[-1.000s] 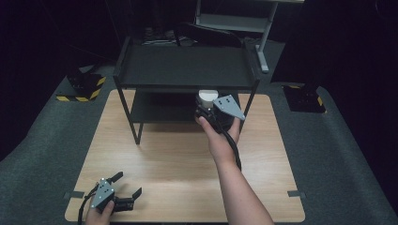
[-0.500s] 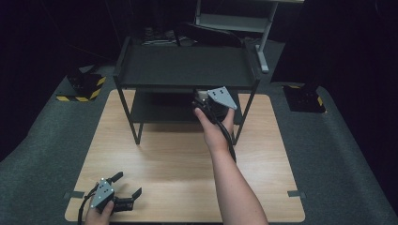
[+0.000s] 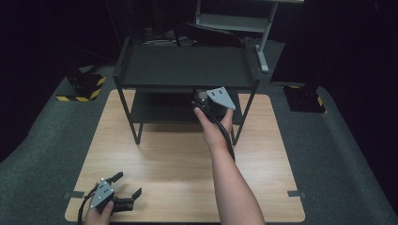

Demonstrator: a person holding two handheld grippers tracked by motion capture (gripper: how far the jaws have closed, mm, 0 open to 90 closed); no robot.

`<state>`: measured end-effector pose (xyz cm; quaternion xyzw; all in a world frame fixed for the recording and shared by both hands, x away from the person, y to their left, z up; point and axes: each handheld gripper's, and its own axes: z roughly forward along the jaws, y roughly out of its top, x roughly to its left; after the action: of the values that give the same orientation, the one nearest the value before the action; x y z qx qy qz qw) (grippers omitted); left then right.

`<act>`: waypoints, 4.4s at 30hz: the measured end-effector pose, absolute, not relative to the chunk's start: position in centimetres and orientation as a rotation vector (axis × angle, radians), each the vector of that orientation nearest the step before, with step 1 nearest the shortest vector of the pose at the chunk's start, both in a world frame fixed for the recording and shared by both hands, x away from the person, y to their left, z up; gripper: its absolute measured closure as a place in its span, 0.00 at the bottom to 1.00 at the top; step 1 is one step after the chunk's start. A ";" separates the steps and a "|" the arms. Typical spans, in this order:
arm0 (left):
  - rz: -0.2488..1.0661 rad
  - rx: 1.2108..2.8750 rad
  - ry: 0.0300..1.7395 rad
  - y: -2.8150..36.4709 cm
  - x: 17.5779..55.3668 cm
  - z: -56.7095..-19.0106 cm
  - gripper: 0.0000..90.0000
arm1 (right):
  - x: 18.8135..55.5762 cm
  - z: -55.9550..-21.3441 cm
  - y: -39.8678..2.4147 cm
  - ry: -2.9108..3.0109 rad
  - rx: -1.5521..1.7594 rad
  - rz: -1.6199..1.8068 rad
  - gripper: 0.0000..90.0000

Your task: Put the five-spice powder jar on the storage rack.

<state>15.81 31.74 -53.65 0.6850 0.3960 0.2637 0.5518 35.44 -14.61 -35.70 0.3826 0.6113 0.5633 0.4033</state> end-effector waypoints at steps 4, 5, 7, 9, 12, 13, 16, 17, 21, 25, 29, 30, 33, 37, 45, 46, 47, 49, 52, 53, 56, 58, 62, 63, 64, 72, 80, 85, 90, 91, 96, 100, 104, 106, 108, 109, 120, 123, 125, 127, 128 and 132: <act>0.624 1.620 0.937 31.7 15.8 -53.6 0.01 | 35.7 -35.6 -14.9 1.546 0.981 1.435 0.37; 0.624 1.620 0.936 31.7 15.8 -53.7 0.01 | 35.7 -35.6 -14.9 1.546 0.981 1.435 0.37; 0.624 1.620 0.938 31.7 15.8 -53.6 0.01 | 35.8 -35.6 -15.0 1.554 0.986 1.441 0.32; 0.625 1.620 0.937 31.7 15.8 -53.7 0.01 | 35.8 -35.6 -15.1 1.560 0.987 1.443 0.27; 0.623 1.620 0.936 31.7 15.8 -53.7 0.01 | 35.8 -35.6 -15.3 1.573 0.973 1.466 0.18; 0.623 1.620 0.937 31.7 15.8 -53.6 0.01 | 35.7 -35.6 -15.3 1.571 0.967 1.466 0.17; 0.624 1.621 0.938 31.7 15.8 -53.6 0.01 | 35.5 -35.5 -15.6 1.575 0.949 1.479 0.10; 0.624 1.621 0.937 31.7 15.8 -53.6 0.01 | 35.4 -35.5 -15.7 1.577 0.946 1.482 0.08; 0.625 1.621 0.939 31.7 15.8 -53.6 0.01 | 35.1 -35.5 -16.1 1.585 0.940 1.487 0.01; 0.625 1.625 0.940 31.7 15.8 -53.6 0.01 | 34.4 -35.8 -16.9 1.584 0.930 1.503 0.01; 0.623 1.621 0.944 31.7 15.8 -53.6 0.01 | 33.3 -36.2 -18.1 1.589 0.905 1.542 0.01; 0.622 1.624 0.944 31.7 15.9 -53.5 0.01 | 33.0 -36.3 -18.3 1.589 0.903 1.546 0.00; 0.624 1.621 0.949 31.6 15.9 -53.5 0.01 | 32.0 -36.8 -19.3 1.581 0.891 1.575 0.00; 0.623 1.621 0.949 31.6 15.9 -53.6 0.01 | 30.4 -37.4 -20.7 1.575 0.875 1.597 0.00; 0.621 1.618 0.952 31.6 15.9 -53.6 0.01 | 26.8 -39.4 -23.5 1.572 0.862 1.603 0.00; 0.621 1.618 0.952 31.6 15.9 -53.6 0.01 | 26.3 -39.7 -23.8 1.574 0.859 1.598 0.00; 0.621 1.618 0.953 31.6 15.9 -53.6 0.01 | 25.9 -40.0 -24.1 1.578 0.853 1.593 0.00; 0.622 1.617 0.953 31.6 15.9 -53.6 0.01 | 25.0 -40.5 -24.7 1.587 0.844 1.586 0.00; 0.625 1.616 0.953 31.6 15.8 -53.6 0.01 | 23.8 -41.4 -25.5 1.601 0.833 1.581 0.00; 0.626 1.615 0.953 31.6 15.8 -53.6 0.01 | 23.4 -41.8 -25.8 1.605 0.831 1.580 0.00; 0.628 1.614 0.953 31.5 15.8 -53.6 0.01 | 22.3 -42.9 -26.4 1.614 0.807 1.565 0.00; 0.630 1.615 0.951 31.5 15.8 -53.6 0.01 | 21.6 -43.7 -26.8 1.618 0.792 1.554 0.00; 0.633 1.612 0.952 31.5 15.7 -53.7 0.01 | 20.6 -45.2 -27.8 1.634 0.802 1.546 0.00; 0.633 1.612 0.952 31.5 15.7 -53.7 0.01 | 20.3 -45.5 -28.0 1.635 0.813 1.543 0.00; 0.632 1.612 0.953 31.5 15.7 -53.7 0.01 | 20.1 -45.9 -28.2 1.635 0.826 1.542 0.00; 0.635 1.609 0.949 31.5 15.7 -53.7 0.01 | 18.7 -48.1 -29.5 1.654 0.875 1.503 0.00; 0.634 1.607 0.949 31.6 15.6 -53.8 0.01 | 17.5 -50.1 -30.7 1.658 0.926 1.466 0.00; 0.635 1.603 0.949 31.5 15.6 -53.8 0.01 | 16.9 -50.8 -31.5 1.665 0.953 1.440 0.00; 0.638 1.608 0.948 31.5 15.6 -53.8 0.01 | 16.4 -51.5 -32.1 1.675 0.980 1.410 0.00; 0.639 1.608 0.949 31.5 15.5 -53.8 0.01 | 16.3 -51.6 -32.2 1.679 0.984 1.400 0.00; 0.645 1.611 0.943 31.5 15.5 -53.8 0.01 | 16.2 -52.2 -32.6 1.701 1.018 1.368 0.00; 0.645 1.612 0.945 31.5 15.5 -53.7 0.01 | 16.2 -52.5 -32.7 1.722 1.060 1.352 0.00; 0.642 1.611 0.948 31.5 15.5 -53.7 0.01 | 16.3 -52.7 -32.8 1.743 1.080 1.336 0.00; 0.642 1.612 0.948 31.5 15.5 -53.7 0.01 | 16.3 -52.8 -32.8 1.751 1.086 1.325 0.00; 0.640 1.612 0.948 31.5 15.5 -53.7 0.01 | 16.3 -52.9 -32.9 1.755 1.096 1.322 0.00; 0.641 1.612 0.948 31.5 15.5 -53.7 0.01 | 16.3 -52.9 -33.0 1.750 1.100 1.324 0.00; 0.658 1.619 0.937 31.2 15.4 -53.7 0.01 | 16.7 -52.7 -33.1 1.786 1.105 1.325 0.00; 0.655 1.628 0.936 31.2 15.4 -53.6 0.01 | 16.7 -52.7 -33.3 1.785 1.106 1.335 0.00; 0.653 1.628 0.937 31.2 15.5 -53.6 0.01 | 16.6 -52.7 -33.3 1.785 1.106 1.337 0.00; 0.651 1.627 0.939 31.2 15.5 -53.6 0.01 | 16.6 -52.7 -33.3 1.787 1.106 1.334 0.00; 0.650 1.627 0.939 31.2 15.5 -53.6 0.01 | 16.6 -52.7 -33.3 1.788 1.105 1.333 0.00; 0.647 1.627 0.937 31.2 15.5 -53.6 0.01 | 16.6 -52.6 -33.2 1.788 1.109 1.330 0.00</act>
<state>15.52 31.22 -53.61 0.6864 0.3953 0.2730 0.5460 16.64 -33.21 -52.63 0.4220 0.6805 0.5060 0.3205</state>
